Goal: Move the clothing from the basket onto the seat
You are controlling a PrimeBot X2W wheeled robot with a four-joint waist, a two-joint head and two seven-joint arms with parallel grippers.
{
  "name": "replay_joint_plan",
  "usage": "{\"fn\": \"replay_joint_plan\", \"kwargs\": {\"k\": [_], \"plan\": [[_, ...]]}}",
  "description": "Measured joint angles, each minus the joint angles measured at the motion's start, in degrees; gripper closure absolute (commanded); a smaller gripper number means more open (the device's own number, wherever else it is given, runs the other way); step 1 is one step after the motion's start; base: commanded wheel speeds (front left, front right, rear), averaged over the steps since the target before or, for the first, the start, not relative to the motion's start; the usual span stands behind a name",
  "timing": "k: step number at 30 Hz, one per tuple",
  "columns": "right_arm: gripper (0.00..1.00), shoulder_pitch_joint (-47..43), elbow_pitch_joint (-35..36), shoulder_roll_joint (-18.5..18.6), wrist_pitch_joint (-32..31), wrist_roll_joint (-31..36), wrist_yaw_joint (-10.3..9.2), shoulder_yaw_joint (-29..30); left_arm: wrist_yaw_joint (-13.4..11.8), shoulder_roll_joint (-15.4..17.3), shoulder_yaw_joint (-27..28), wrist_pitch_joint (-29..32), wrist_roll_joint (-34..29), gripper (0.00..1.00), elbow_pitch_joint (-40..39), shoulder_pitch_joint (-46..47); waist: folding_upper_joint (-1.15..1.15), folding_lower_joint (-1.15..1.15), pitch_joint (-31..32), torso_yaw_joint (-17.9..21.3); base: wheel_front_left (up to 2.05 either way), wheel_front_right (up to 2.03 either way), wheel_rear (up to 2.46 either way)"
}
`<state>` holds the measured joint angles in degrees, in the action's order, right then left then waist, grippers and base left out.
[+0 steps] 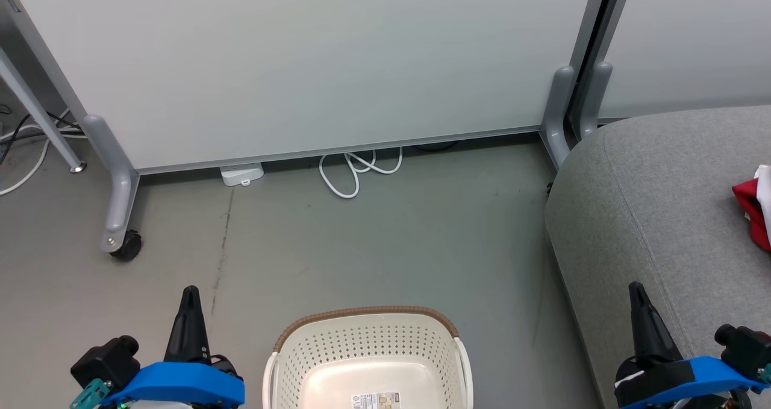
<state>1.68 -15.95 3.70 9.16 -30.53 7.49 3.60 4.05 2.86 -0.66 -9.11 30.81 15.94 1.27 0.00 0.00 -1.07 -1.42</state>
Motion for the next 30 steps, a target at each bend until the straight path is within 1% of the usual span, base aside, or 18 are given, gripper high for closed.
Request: {"fn": "replay_joint_plan", "kwargs": {"k": [16,30], "plan": [[1.00,0.71,0.40,-0.21,-3.37,-13.73,-0.01,0.60,0.62,-0.01,1.66,3.50,13.72,1.00,-0.43,1.00,0.00,0.00,0.14,0.22,0.00,0.00,0.00],[1.00,1.49,0.64,-0.32,-6.06,-23.93,-0.01,1.10,1.14,-0.02,2.67,6.04,23.90,1.00,-0.74,1.54,0.00,0.00,0.25,0.41,0.00,0.00,0.00]]}}
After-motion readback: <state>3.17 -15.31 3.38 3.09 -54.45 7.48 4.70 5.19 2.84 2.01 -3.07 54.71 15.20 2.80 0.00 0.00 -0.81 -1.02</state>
